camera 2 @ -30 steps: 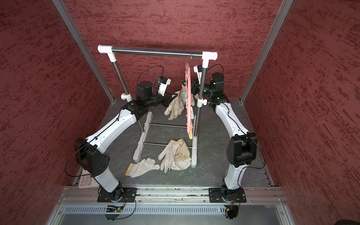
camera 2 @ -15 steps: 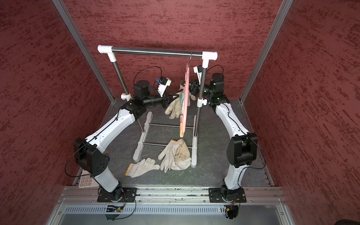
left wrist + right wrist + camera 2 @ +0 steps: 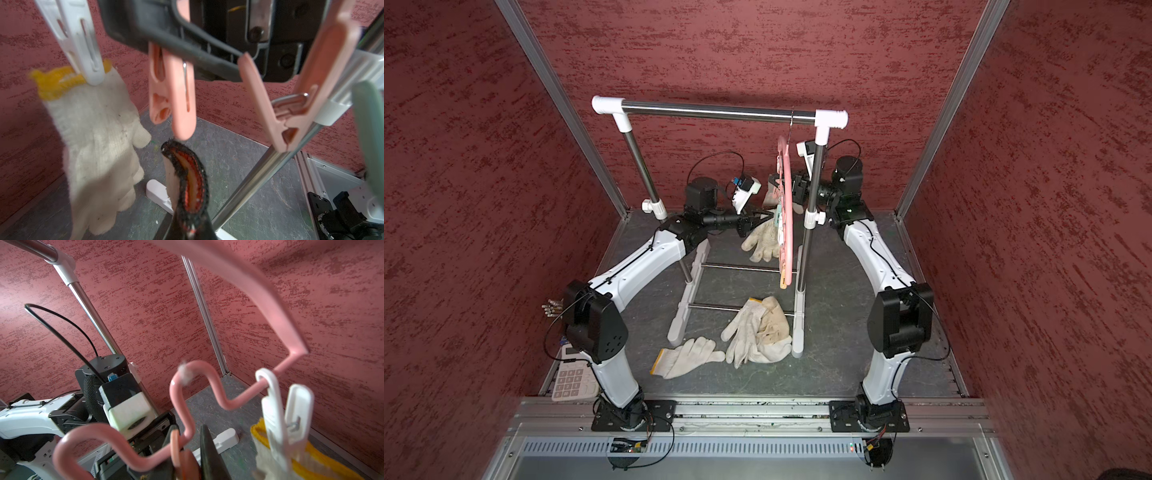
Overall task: Clip the gloves onto a hanger to dry
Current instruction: Clamp the glove onto the hanger.
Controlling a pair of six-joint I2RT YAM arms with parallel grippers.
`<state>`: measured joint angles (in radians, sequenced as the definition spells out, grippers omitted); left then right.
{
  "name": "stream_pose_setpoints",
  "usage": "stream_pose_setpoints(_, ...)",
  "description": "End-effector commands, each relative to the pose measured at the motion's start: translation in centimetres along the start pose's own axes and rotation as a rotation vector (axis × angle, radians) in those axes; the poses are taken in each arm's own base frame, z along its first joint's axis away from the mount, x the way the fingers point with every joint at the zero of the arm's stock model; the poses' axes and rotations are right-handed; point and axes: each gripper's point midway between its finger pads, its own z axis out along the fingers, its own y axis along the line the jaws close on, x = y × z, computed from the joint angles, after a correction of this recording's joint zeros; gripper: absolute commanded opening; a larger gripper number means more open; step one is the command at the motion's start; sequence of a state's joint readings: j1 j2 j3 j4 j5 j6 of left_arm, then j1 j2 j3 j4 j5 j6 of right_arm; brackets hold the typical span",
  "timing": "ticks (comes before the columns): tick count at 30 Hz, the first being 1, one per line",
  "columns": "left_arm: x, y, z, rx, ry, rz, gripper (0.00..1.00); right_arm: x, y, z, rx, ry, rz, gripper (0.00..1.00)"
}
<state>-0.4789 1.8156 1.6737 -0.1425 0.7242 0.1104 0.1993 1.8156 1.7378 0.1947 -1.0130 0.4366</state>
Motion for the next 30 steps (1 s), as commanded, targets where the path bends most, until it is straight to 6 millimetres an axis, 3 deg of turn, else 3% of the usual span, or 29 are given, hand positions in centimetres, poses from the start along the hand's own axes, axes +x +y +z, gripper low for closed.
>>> stream_pose_setpoints(1,-1.9,-0.4,-0.1,0.007,-0.034,0.059,0.0,0.2,1.3,0.8,-0.054,0.004,0.016,0.13)
stream_pose_setpoints(14,-4.2,0.2,0.3,-0.005,-0.072,0.089,0.0,0.5,1.6,0.7,-0.069,0.01,0.039,0.04)
stream_pose_setpoints(30,-2.5,2.0,1.1,-0.068,-0.032,0.075,0.0,-0.1,2.4,0.7,-0.107,0.0,0.055,0.01)
